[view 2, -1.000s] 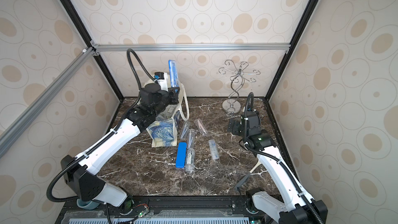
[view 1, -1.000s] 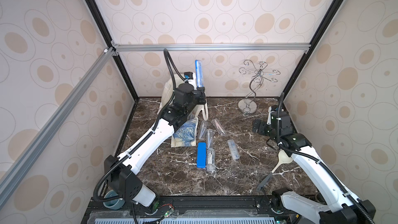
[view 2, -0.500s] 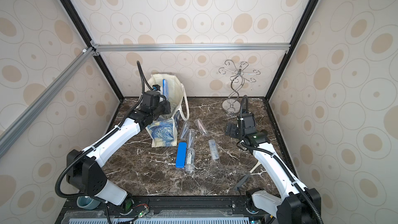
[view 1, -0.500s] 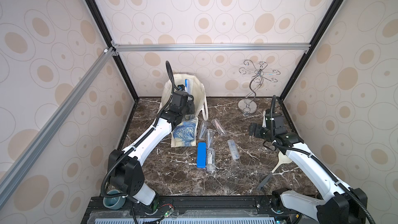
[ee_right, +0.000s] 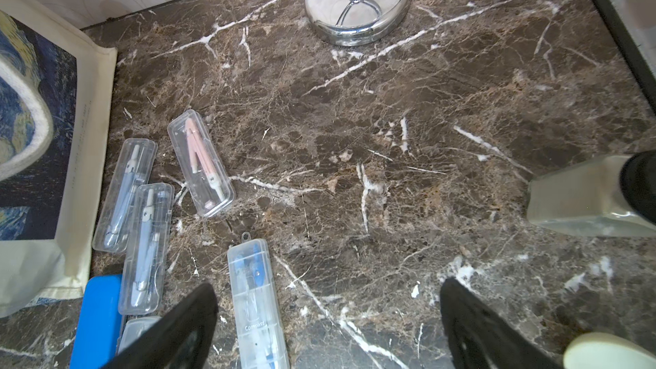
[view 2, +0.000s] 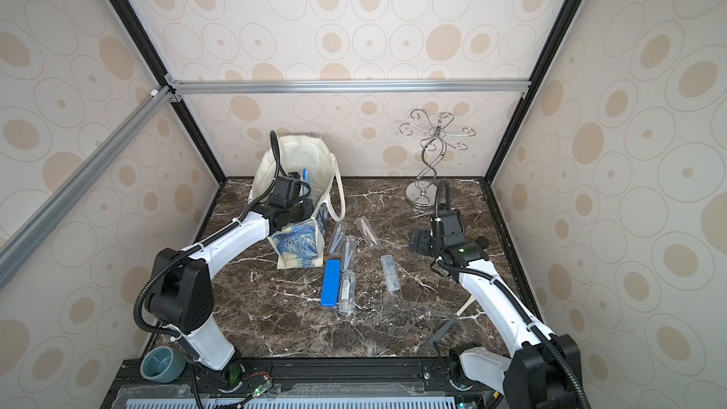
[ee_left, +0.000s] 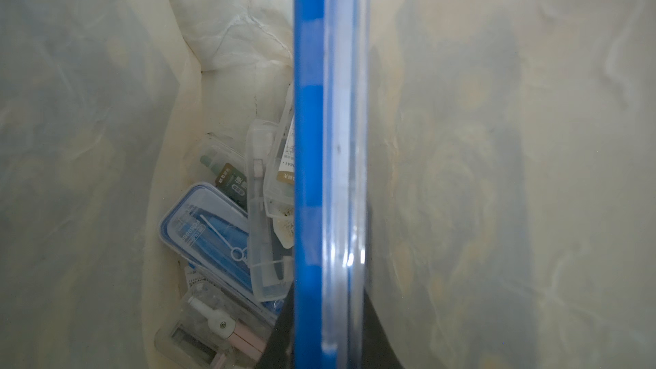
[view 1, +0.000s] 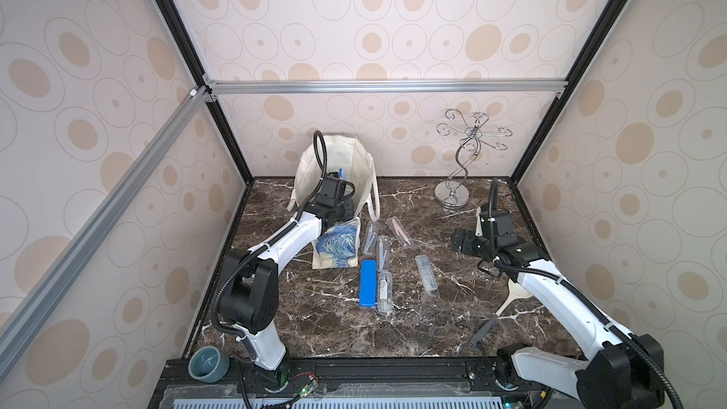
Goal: Put the compass set into the canvas bag
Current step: Place the compass set in the canvas bag.
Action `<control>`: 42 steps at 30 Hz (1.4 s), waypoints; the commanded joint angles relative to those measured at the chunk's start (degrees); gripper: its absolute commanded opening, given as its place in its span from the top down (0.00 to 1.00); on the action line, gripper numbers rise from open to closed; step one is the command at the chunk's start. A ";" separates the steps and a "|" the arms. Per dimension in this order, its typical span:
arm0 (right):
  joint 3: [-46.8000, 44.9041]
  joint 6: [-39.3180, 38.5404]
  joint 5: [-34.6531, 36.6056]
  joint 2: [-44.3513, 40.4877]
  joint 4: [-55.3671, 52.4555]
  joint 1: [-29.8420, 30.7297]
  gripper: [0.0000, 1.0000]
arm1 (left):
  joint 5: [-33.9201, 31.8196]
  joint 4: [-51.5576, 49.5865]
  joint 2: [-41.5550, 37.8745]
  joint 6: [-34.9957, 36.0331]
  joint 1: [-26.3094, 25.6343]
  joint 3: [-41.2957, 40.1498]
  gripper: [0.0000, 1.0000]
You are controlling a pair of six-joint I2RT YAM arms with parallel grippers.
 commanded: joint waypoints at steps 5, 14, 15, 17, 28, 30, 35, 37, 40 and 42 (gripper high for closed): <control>-0.73 0.83 -0.46 1.84 -0.57 -0.07 0.00 | 0.92 -0.30 0.47 1.13 0.63 -2.04 0.83; -0.73 0.83 -0.88 2.30 -0.84 -0.09 0.00 | 1.47 0.77 -1.21 1.09 0.58 -1.06 0.71; -0.73 0.79 -0.96 2.43 -0.85 -0.07 0.00 | 1.63 0.95 -1.51 0.98 0.61 -1.04 0.69; -0.75 0.74 -0.92 2.52 -1.04 -0.09 0.00 | 1.87 1.18 -1.79 1.00 0.61 -0.91 0.68; 0.07 -1.19 -4.47 6.28 -2.57 -0.07 0.00 | 5.25 7.87 -9.92 1.39 0.58 -0.88 0.47; 0.36 -1.58 -5.13 7.40 -2.83 -0.07 0.00 | 6.42 9.27 -12.49 1.52 0.62 -0.97 0.36; 1.10 -2.09 -6.50 10.34 -3.60 0.02 0.01 | 10.01 11.41 -19.42 1.77 0.49 -1.61 0.14; 1.75 -2.23 -6.76 11.63 -4.06 0.02 0.00 | 11.58 12.35 -22.01 1.46 0.43 -2.44 0.10; 2.26 -2.28 -7.86 13.46 -4.21 0.15 0.00 | 14.46 14.40 -25.49 1.04 -0.49 -4.18 0.07; 2.67 -2.29 -8.43 14.59 -4.27 0.49 0.00 | 16.94 16.69 -27.64 0.54 -1.75 -5.76 0.05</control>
